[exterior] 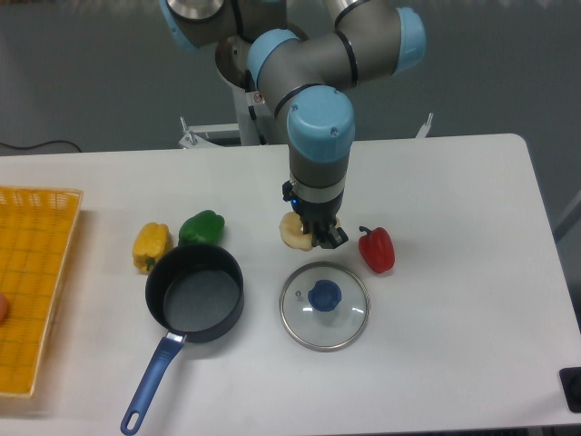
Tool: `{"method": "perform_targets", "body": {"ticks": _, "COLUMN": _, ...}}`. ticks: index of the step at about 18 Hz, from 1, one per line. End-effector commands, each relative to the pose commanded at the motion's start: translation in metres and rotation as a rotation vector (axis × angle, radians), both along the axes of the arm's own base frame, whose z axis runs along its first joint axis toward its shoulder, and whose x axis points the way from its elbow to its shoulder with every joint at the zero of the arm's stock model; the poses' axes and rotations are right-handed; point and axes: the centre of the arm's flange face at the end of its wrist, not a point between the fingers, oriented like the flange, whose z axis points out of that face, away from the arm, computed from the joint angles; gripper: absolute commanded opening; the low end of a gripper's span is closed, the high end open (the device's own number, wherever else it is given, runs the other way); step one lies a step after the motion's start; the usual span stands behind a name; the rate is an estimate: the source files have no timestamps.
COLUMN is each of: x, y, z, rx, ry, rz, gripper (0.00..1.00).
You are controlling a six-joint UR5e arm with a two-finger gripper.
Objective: Place the donuts in the pot
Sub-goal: 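Lift the tan donut with the gripper and move it toward the glass lid, then set the donut down on the table beside the glass lid and release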
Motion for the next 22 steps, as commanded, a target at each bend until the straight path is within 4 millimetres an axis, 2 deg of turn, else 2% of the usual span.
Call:
{"method": "perform_targets", "body": {"ticks": 1, "x": 0.003, "y": -0.001, "z": -0.004, "rx": -0.002, "ry": -0.005, "rz": -0.002, "gripper": 0.31}}
{"method": "perform_targets", "body": {"ticks": 3, "x": 0.001, "y": -0.001, "z": 0.002, "rx": 0.006, "ry": 0.000, "rz": 0.023, "gripper": 0.31}}
{"method": "perform_targets", "body": {"ticks": 6, "x": 0.007, "y": 0.003, "z": 0.002, "rx": 0.027, "ry": -0.024, "rz": 0.129, "gripper": 0.31}}
{"method": "perform_targets", "body": {"ticks": 9, "x": 0.013, "y": 0.008, "z": 0.002, "rx": 0.027, "ry": -0.026, "rz": 0.152, "gripper": 0.31}}
{"method": "perform_targets", "body": {"ticks": 14, "x": 0.057, "y": 0.046, "z": -0.005, "rx": 0.018, "ry": -0.035, "rz": 0.324, "gripper": 0.33}}
{"method": "perform_targets", "body": {"ticks": 16, "x": 0.062, "y": 0.061, "z": -0.011, "rx": 0.027, "ry": -0.033, "rz": 0.343, "gripper": 0.33}}
{"method": "perform_targets", "body": {"ticks": 18, "x": 0.075, "y": 0.072, "z": -0.011, "rx": 0.037, "ry": -0.046, "rz": 0.442, "gripper": 0.33}}
{"method": "perform_targets", "body": {"ticks": 21, "x": 0.085, "y": 0.080, "z": -0.011, "rx": 0.042, "ry": -0.054, "rz": 0.455, "gripper": 0.32}}
{"method": "perform_targets", "body": {"ticks": 22, "x": 0.087, "y": 0.081, "z": -0.010, "rx": 0.043, "ry": -0.055, "rz": 0.453, "gripper": 0.23}}
